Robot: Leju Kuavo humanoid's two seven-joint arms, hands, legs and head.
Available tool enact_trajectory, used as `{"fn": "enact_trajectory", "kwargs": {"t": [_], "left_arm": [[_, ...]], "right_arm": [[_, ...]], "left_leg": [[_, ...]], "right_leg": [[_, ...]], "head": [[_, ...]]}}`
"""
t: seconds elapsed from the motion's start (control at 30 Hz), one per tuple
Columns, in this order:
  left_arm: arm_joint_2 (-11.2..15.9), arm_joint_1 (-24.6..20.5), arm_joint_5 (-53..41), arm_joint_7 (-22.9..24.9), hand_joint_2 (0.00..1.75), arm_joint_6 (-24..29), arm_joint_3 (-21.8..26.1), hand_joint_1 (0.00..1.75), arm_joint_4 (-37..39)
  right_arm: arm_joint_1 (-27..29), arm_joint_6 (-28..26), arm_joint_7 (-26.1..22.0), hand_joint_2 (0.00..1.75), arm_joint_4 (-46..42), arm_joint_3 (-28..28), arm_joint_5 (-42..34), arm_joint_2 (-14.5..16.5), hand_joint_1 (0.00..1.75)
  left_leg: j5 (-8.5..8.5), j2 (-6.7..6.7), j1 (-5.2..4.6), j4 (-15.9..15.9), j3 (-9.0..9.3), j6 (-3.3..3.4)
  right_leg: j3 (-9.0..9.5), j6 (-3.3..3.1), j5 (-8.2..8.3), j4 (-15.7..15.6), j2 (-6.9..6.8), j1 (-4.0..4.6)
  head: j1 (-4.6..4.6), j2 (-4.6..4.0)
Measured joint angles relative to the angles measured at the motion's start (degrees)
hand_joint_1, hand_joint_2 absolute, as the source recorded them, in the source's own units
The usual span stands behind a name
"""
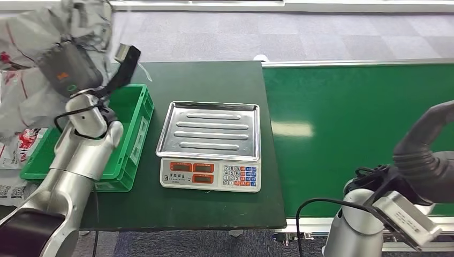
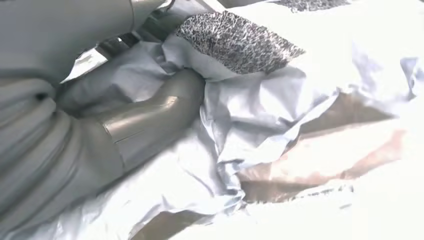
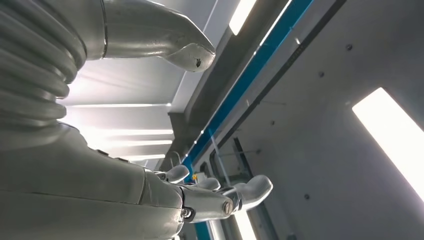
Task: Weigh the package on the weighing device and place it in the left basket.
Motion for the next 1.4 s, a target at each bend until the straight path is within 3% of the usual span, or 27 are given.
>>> {"fn": "enact_trajectory", "kwargs": {"t": [0.07, 0.13, 0.3, 0.47, 0.63, 0.73, 0.87, 0.9, 0.93, 1.0, 1.1, 1.13, 1.17, 1.23, 1.3, 1.4], "left_arm": [[1.55, -0.16, 0.96, -5.70, 0.87, -1.10, -5.29, 0.00, 6.69], [2.54, -0.24, 3.14, -11.77, 0.00, -2.59, -6.65, 0.00, 12.30], [4.26, -0.19, 7.13, -15.18, 0.00, -3.07, -6.68, 0.00, 20.09], [4.96, -0.21, 8.34, -14.58, 0.00, -4.42, -6.40, 0.00, 23.35], [4.87, -0.45, 9.56, -12.03, 0.00, -7.46, -4.34, 0.00, 24.11], [4.65, 0.47, 10.28, -13.19, 0.00, -3.16, -1.43, 0.00, 21.72], [3.81, 4.29, 9.42, -18.76, 0.00, 0.01, 7.21, 0.00, 10.29], [3.30, 4.94, 10.00, -20.23, 0.44, 0.09, 9.09, 0.00, 7.92], [2.42, 5.78, 11.97, -23.00, 0.87, 0.10, 11.19, 0.00, 5.10], [-0.75, 7.12, 22.17, -35.08, 1.75, 0.03, 17.80, 0.00, -0.80], [-6.27, 8.98, 54.03, -66.32, 1.75, -3.53, 30.30, 0.00, -9.11], [-7.72, 10.24, 66.92, -74.99, 1.75, -5.79, 33.04, 0.00, -12.65], [-8.89, 11.63, 79.04, -80.28, 1.75, -8.02, 34.53, 0.00, -16.27], [-10.76, 14.37, 96.30, -81.85, 1.75, -11.38, 34.54, 0.00, -22.90], [-12.31, 17.42, 101.95, -79.64, 1.75, -13.51, 33.01, 0.00, -29.61], [-14.43, 21.55, 96.57, -77.75, 1.75, -17.26, 30.93, 0.00, -38.69]], "right_arm": [[0.11, 0.00, 0.00, 1.75, 0.00, -0.47, 0.07, 0.00, 0.00], [0.22, 0.00, 0.04, 1.75, 0.00, -0.90, 0.18, -0.01, 0.00], [0.30, 0.00, 0.75, 1.75, 0.01, -1.26, 1.44, -0.04, 0.00], [0.30, 0.00, 1.94, 1.75, 0.00, -1.28, 2.99, -0.05, 0.00], [0.25, 0.00, 6.12, 1.75, -0.05, -0.97, 7.23, -0.05, 0.00], [0.19, 0.00, 8.33, 1.75, -0.31, -0.46, 9.45, -0.05, 0.00], [0.11, 0.00, 9.40, 1.75, -0.41, 0.44, 10.53, -0.04, 0.00], [0.09, 0.00, 9.41, 1.75, -0.42, 0.62, 10.55, -0.04, 0.00], [0.10, 0.00, 9.25, 1.75, -0.42, 0.77, 10.34, -0.05, 0.00], [0.17, 0.01, 8.54, 1.75, -0.39, 0.92, 9.16, -0.05, 0.00], [0.30, 0.06, 7.72, 1.75, -0.23, 1.86, 6.03, -0.05, 0.00], [0.43, 0.05, 7.08, 1.31, -0.06, 2.41, 3.87, -0.06, 0.00], [0.61, 0.05, 5.98, 0.87, 0.26, 2.90, 1.22, -0.07, 0.00], [1.00, 0.03, 3.70, 0.87, 1.32, 3.63, -3.34, -0.10, 0.00], [1.51, 0.08, 1.92, 1.75, 2.52, 4.45, -6.26, -0.16, 0.00], [2.36, 0.11, 0.64, 1.75, 4.19, 6.23, -9.37, -0.29, 0.00]], "left_leg": [[-0.01, 0.32, -0.02, 0.00, 0.03, -0.01], [-0.03, 0.64, -0.05, 0.00, 0.02, -0.01], [-0.02, 0.64, -0.03, 0.00, -0.08, -0.03], [-0.02, 0.46, 0.01, -0.02, -0.14, -0.04], [-0.02, 0.46, -0.01, -0.01, -0.15, -0.04], [-0.02, 0.45, -0.02, 0.00, -0.14, -0.04], [-0.02, 0.44, -0.02, 0.00, -0.16, -0.04], [-0.03, 0.46, -0.02, 0.00, -0.16, -0.04], [-0.03, 0.50, -0.03, 0.00, -0.16, -0.04], [-0.02, 0.50, -0.03, 0.02, -0.25, -0.02], [-0.08, 0.58, -0.06, 0.00, -0.20, -0.04], [-0.14, 0.78, -0.07, -0.01, -0.09, -0.07], [-0.20, 0.94, -0.08, -0.01, -0.02, -0.08], [-0.22, 0.88, -0.05, 0.00, 0.01, -0.05], [-0.20, 0.62, -0.03, 0.00, -0.07, -0.03], [-0.20, 0.48, -0.04, -0.01, -0.12, -0.03]], "right_leg": [[-0.07, -0.03, 0.12, 0.01, 0.28, -0.06], [-0.22, -0.03, 0.22, 0.01, 0.60, -0.09], [-0.36, -0.07, 0.24, 0.01, 0.62, -0.03], [-0.34, -0.13, 0.18, 0.02, 0.46, 0.04], [-0.35, -0.12, 0.19, 0.02, 0.42, 0.02], [-0.35, -0.12, 0.19, 0.02, 0.41, 0.01], [-0.36, -0.12, 0.18, 0.02, 0.41, 0.01], [-0.37, -0.12, 0.18, 0.02, 0.43, 0.01], [-0.39, -0.11, 0.19, 0.01, 0.46, -0.01], [-0.45, -0.10, 0.20, 0.01, 0.45, -0.01], [-0.43, -0.08, 0.20, 0.01, 0.55, -0.06], [-0.43, -0.09, 0.20, 0.01, 0.73, -0.08], [-0.41, -0.08, 0.19, 0.01, 0.89, -0.09], [-0.34, -0.07, 0.13, 0.00, 0.83, -0.07], [-0.28, -0.06, 0.06, 0.00, 0.57, -0.03], [-0.28, -0.05, 0.04, 0.00, 0.43, -0.02]], "head": [[0.00, 0.00], [-0.01, 0.00], [-0.02, 0.00], [-0.01, 0.00], [-0.01, 0.00], [-0.01, 0.00], [-0.01, 0.00], [0.00, 0.00], [-0.02, 0.00], [-0.02, 0.00], [0.12, 0.00], [0.15, 0.00], [0.10, 0.00], [0.07, 0.00], [0.05, 0.00], [0.05, 0.00]]}}
